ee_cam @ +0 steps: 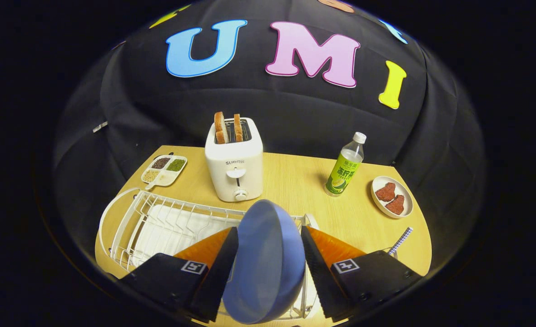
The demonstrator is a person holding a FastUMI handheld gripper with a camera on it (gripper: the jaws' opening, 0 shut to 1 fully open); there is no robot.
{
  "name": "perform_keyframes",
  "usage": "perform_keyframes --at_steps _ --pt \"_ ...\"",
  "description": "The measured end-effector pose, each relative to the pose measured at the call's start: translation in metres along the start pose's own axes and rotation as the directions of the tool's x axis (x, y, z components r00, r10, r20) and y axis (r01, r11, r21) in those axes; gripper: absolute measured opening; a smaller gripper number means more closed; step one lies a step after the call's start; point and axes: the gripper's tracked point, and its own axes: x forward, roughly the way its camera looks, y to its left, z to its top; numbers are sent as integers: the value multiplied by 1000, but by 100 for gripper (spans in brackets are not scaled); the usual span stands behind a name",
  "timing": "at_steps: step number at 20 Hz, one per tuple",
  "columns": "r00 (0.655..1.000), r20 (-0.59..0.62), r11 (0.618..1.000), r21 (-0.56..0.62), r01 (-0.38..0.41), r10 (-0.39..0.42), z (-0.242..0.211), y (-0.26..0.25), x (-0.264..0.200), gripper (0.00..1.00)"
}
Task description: Take the plate from the dish rack, then take the spoon from the basket and place it into the plate.
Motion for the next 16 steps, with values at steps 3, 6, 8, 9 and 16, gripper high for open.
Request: perform_keyframes --at_steps 3,6,8,9,16 --pt "999 -50 1000 -7 8 -8 -13 3 10 61" --pt "997 -81 1000 17 1 0 -16 10 11 45" --pt "995 -103 1000 14 16 -15 -19 6 12 42" --pt "994 -110 1000 16 22 -20 -18 7 11 42" --pt "992 -64 994 7 109 -108 9 -3 -4 34"
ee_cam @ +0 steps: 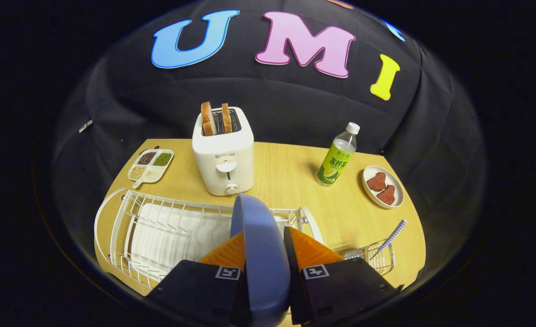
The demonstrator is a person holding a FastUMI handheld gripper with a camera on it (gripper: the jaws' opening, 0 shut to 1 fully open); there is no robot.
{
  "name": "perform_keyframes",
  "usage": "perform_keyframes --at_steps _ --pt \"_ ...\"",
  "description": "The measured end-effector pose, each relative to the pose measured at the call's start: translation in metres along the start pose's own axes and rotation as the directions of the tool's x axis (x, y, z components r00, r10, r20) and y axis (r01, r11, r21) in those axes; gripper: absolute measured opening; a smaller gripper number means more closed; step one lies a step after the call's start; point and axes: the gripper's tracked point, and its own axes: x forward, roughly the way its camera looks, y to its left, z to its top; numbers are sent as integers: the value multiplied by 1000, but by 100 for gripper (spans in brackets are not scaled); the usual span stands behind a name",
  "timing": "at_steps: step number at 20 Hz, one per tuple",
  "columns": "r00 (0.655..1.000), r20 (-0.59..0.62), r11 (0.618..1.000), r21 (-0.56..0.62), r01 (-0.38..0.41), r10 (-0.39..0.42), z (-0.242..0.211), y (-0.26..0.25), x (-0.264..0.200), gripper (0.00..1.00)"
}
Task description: Take the plate from the dish rack, then take the spoon from the basket and place it into the plate.
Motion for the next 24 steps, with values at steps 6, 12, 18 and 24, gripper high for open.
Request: perform_keyframes --at_steps 6,12,18,24 --pt "996 79 999 37 -34 31 37 -4 -32 33" --pt "976 110 957 204 -205 186 41 -46 -88 33" --pt "951 70 875 377 -304 301 -38 -114 -135 33" --pt "907 -23 802 475 -361 422 -150 -151 -136 33"
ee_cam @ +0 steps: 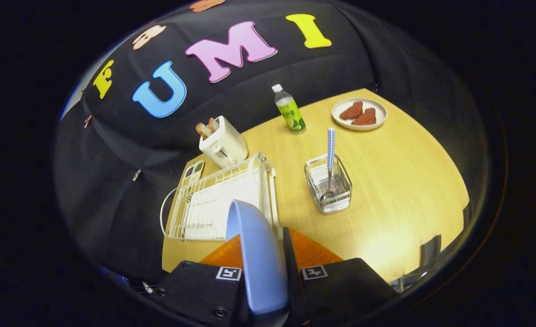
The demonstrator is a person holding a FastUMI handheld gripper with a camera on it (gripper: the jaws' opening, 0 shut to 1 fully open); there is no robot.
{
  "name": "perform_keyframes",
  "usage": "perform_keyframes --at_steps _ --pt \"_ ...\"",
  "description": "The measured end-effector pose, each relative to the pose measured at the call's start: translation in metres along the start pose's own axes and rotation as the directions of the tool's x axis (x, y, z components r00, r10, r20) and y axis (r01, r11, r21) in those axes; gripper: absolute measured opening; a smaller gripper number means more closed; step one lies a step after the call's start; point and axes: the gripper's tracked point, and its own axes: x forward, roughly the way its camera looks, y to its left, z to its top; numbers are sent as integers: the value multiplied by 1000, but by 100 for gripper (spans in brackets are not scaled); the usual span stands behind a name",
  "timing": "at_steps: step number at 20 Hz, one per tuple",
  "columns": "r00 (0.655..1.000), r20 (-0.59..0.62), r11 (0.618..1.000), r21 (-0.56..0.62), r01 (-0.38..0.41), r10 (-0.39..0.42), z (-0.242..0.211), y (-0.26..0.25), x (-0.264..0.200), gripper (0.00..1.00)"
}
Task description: Take the plate from the dish rack, then take the spoon from the basket and place it into the plate.
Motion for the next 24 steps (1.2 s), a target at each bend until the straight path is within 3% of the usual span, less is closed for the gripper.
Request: perform_keyframes --at_steps 7,13,17,22,24 --pt "985 -158 997 -23 -68 64 -57 -70 43 33" --pt "969 -218 991 -35 -126 116 -62 -91 83 34" --pt "963 -250 988 -91 -122 96 -72 -112 88 50" --pt "976 -196 968 -211 -134 92 -58 -119 81 89" --pt "983 -156 963 -238 -130 94 -44 -120 72 99"
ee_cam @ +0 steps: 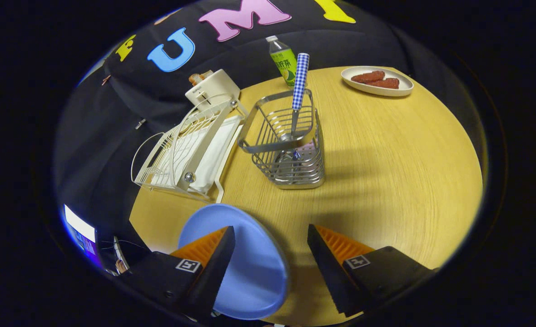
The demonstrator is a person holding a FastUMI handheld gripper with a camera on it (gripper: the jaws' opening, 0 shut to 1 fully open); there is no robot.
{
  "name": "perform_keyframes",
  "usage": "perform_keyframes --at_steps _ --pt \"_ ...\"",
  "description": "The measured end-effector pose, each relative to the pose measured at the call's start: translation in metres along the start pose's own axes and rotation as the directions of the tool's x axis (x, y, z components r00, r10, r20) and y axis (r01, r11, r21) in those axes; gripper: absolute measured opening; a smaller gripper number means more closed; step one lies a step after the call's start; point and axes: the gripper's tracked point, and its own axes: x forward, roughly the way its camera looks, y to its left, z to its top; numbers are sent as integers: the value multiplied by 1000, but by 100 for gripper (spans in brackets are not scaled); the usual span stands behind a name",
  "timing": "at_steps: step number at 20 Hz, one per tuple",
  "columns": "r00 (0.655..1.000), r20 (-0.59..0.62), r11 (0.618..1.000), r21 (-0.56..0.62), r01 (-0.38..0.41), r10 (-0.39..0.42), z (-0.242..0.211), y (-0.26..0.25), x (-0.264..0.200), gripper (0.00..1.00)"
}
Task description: Take the plate from the dish rack, then take the spoon from the basket and place it into the plate.
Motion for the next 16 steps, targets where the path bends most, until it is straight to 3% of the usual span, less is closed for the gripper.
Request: perform_keyframes --at_steps 4,10,16 --pt "990 138 999 -34 24 -19 56 -1 -28 98" --pt "922 385 982 -159 100 -32 168 5 -44 98" --pt "908 410 981 -121 149 -87 217 -14 -3 98"
